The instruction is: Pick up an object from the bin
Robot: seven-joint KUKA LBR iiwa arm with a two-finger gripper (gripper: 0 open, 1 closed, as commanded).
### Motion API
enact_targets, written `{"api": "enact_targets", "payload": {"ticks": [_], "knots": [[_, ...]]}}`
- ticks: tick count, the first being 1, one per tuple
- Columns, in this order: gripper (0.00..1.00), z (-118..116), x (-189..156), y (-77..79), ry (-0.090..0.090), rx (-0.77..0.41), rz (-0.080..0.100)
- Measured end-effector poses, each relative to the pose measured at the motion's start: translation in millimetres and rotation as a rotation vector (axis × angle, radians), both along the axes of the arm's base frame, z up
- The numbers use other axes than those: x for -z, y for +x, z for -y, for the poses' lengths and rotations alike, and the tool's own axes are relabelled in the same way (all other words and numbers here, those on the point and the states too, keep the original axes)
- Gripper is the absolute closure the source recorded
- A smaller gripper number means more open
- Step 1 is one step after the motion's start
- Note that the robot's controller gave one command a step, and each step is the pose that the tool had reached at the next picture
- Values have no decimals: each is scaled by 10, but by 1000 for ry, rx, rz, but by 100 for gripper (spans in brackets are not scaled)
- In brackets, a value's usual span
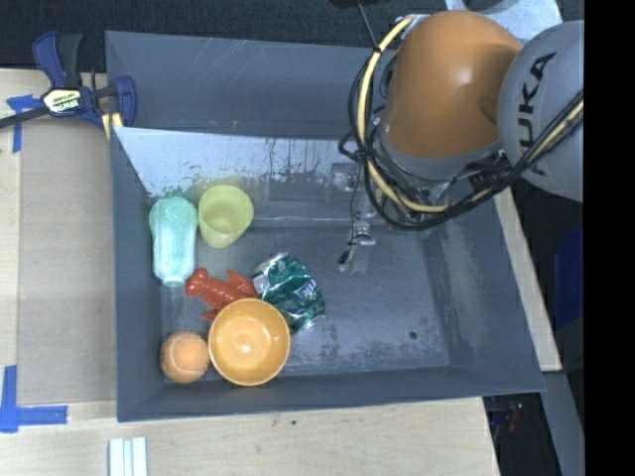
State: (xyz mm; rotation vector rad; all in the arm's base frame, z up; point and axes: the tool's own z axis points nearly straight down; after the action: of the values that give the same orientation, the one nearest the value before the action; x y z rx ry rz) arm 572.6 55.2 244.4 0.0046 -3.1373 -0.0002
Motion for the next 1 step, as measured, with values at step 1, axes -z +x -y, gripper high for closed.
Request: {"api": "enact_targets", "payload": {"ticks": [1], "knots": [[0,4,-45,15,0,2,8]]}}
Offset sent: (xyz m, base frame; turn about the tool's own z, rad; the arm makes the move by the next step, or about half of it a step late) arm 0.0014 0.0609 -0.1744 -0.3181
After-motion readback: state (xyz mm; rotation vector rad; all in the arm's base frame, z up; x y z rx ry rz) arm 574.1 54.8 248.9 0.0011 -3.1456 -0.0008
